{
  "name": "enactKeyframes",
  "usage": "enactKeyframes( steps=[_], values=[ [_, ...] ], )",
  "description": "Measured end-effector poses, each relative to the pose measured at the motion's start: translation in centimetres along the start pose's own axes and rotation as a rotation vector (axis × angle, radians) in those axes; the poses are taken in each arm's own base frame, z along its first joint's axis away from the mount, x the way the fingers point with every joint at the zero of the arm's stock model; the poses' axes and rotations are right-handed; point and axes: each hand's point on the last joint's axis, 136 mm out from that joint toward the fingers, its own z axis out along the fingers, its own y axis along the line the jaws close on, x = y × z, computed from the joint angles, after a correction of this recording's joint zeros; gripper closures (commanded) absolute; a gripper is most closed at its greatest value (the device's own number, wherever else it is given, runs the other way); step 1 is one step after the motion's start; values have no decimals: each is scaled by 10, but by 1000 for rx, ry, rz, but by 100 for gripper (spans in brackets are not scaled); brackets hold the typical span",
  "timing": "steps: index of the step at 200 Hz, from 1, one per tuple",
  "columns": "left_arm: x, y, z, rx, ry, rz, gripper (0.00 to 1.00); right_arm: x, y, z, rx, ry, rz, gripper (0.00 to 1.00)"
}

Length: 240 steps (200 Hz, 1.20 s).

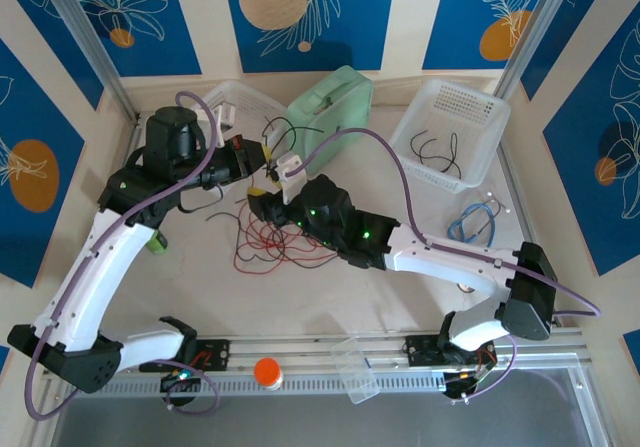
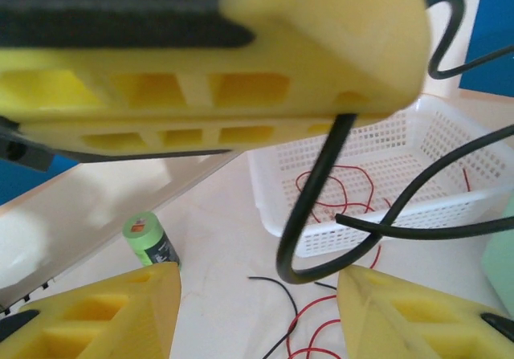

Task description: Untangle the cables

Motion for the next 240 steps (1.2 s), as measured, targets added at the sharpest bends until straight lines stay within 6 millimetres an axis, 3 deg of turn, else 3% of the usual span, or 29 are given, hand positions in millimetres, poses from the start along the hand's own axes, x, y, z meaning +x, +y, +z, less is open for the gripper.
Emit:
enactKeyframes(
  steps=[77,87,131,147,168,204,240],
  values=[
    [0,5,1,-19,-3,-4,100,-13,-17,-6,95,-44,-28,51],
    [0,5,1,-18,-3,-4,100,-14,-17,-4,98,-42,-36,56],
    [1,5,1,-19,-3,-4,100,-18,-16,10,114,-47,-65,100],
    [1,5,1,-22,-3,-4,100,-18,-17,10,119,-48,-72,100],
    [0,6,1,-26,-9,-3,93,-19,-18,10,130,-50,-78,100],
    [-2,7,-2,-37,-23,8,71,-22,-26,5,165,-52,-85,100],
    [-5,6,-8,-46,-50,31,56,-36,-50,-14,213,-67,-69,100]
  ],
)
